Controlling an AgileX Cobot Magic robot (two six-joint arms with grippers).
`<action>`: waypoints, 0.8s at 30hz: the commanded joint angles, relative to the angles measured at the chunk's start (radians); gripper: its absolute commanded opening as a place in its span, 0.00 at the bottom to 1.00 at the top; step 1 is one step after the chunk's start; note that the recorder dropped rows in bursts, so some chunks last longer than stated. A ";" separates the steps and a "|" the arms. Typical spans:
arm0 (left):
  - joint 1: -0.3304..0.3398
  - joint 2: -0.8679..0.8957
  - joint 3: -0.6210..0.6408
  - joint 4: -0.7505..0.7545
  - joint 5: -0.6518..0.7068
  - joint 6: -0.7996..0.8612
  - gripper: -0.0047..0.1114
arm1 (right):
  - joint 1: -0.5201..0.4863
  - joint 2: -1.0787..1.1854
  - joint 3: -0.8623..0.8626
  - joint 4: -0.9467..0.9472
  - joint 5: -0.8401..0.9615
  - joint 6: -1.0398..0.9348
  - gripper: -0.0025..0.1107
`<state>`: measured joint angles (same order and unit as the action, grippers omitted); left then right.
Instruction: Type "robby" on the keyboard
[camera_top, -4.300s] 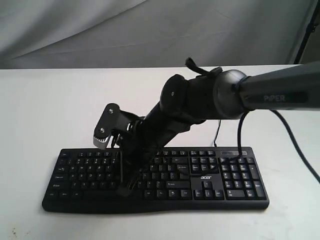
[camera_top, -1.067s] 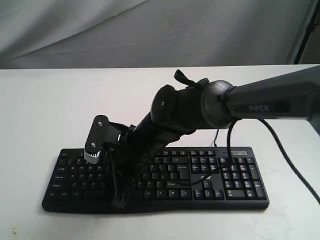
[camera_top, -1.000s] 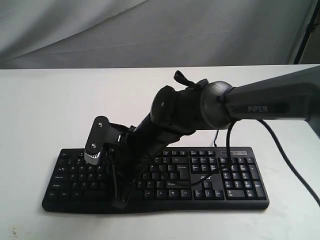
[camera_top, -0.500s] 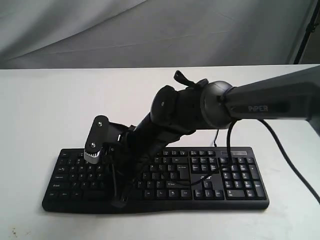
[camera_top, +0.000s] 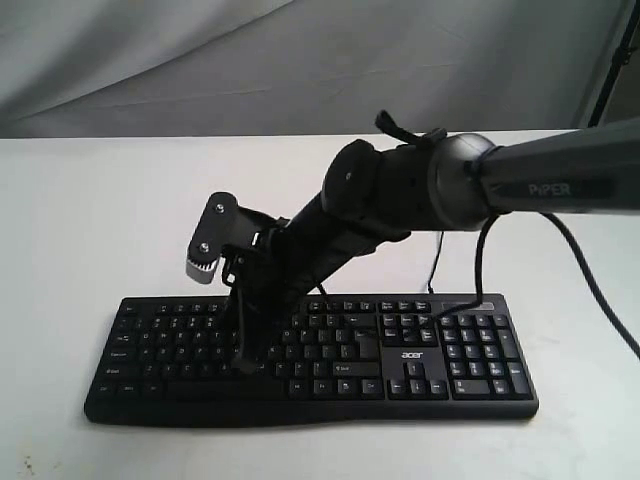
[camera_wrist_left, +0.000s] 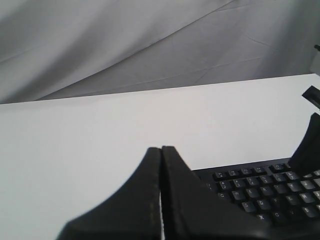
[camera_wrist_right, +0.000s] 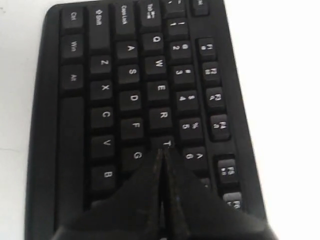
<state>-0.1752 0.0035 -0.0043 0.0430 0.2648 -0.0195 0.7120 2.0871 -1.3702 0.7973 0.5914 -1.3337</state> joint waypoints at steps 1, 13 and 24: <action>-0.006 -0.003 0.004 0.005 -0.006 -0.003 0.04 | -0.025 0.050 -0.078 -0.031 0.052 0.027 0.02; -0.006 -0.003 0.004 0.005 -0.006 -0.003 0.04 | -0.025 0.083 -0.086 -0.032 0.074 0.027 0.02; -0.006 -0.003 0.004 0.005 -0.006 -0.003 0.04 | -0.025 0.085 -0.086 -0.036 0.063 0.023 0.02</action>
<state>-0.1752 0.0035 -0.0043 0.0430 0.2648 -0.0195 0.6962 2.1704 -1.4502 0.7637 0.6554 -1.3100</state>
